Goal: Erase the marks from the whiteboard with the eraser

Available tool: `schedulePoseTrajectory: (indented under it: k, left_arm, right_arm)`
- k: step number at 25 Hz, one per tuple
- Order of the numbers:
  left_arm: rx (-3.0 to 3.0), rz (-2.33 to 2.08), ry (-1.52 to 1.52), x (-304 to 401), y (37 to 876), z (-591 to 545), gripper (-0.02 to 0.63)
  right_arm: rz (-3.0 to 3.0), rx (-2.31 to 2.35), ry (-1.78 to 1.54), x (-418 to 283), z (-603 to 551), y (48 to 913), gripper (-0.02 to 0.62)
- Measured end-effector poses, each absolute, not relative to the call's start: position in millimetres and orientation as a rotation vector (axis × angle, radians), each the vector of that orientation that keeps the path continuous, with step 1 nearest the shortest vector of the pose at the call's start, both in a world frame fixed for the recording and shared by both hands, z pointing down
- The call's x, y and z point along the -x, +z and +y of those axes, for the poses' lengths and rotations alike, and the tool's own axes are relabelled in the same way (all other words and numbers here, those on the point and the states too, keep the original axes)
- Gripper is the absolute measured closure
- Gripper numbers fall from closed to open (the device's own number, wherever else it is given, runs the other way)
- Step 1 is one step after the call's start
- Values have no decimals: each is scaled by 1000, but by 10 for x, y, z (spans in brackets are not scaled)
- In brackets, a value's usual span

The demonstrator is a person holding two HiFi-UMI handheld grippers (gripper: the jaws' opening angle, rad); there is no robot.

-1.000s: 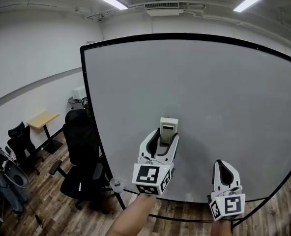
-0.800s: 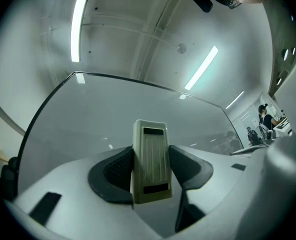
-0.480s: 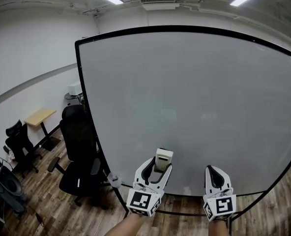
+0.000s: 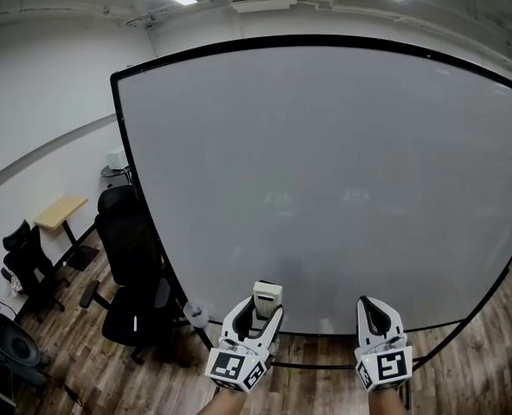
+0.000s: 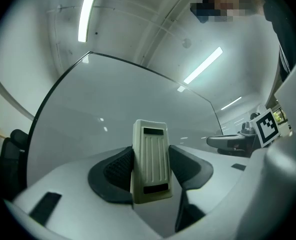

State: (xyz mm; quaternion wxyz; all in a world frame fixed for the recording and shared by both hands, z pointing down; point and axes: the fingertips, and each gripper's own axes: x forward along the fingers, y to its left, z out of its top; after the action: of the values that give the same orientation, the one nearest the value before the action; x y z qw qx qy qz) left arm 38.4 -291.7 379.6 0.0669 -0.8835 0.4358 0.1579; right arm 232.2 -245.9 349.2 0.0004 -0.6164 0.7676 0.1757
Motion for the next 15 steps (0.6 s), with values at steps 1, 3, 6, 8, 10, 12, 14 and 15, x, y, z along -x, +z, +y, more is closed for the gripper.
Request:
schedulePoseTrajectory:
  k: [1,3,6,8,10,12,14,15]
  left_arm:
    - [2661,1325,481,-373,3785,-2919,359]
    - [2653,1331,488,-376,3772,-2919,359]
    - [2651,1323,479,-353,3799,-2958,359]
    - [2654,1321,471,-336,3809,-2983,359]
    - [2651,1328,473,-330,3806,-2993,359]
    - [2647,1332,471,-341,3795,-2983,359]
    - [2643,1333,469,-351,3775,-2971,359]
    - [2641,1334,469,-351,3765,-2971,359]
  right_arm:
    - [2409,1939,541,-2353,-2459,3494,577]
    - [2405,1945,509,-2407,-2470,3529,577]
    - [2406,1947,460,-2404,-2553,3648,577]
    - [2405,1957,433,-2388,-2601,3690,577]
    - [2395,1967,423,-2387,-2616,3680,577]
    - [2392,1969,435,-2393,-2615,3647,577]
    - [2387,1976,430,-2413,-2614,3625,577]
    - [2385,1977,427,-2420,-2619,3617,577]
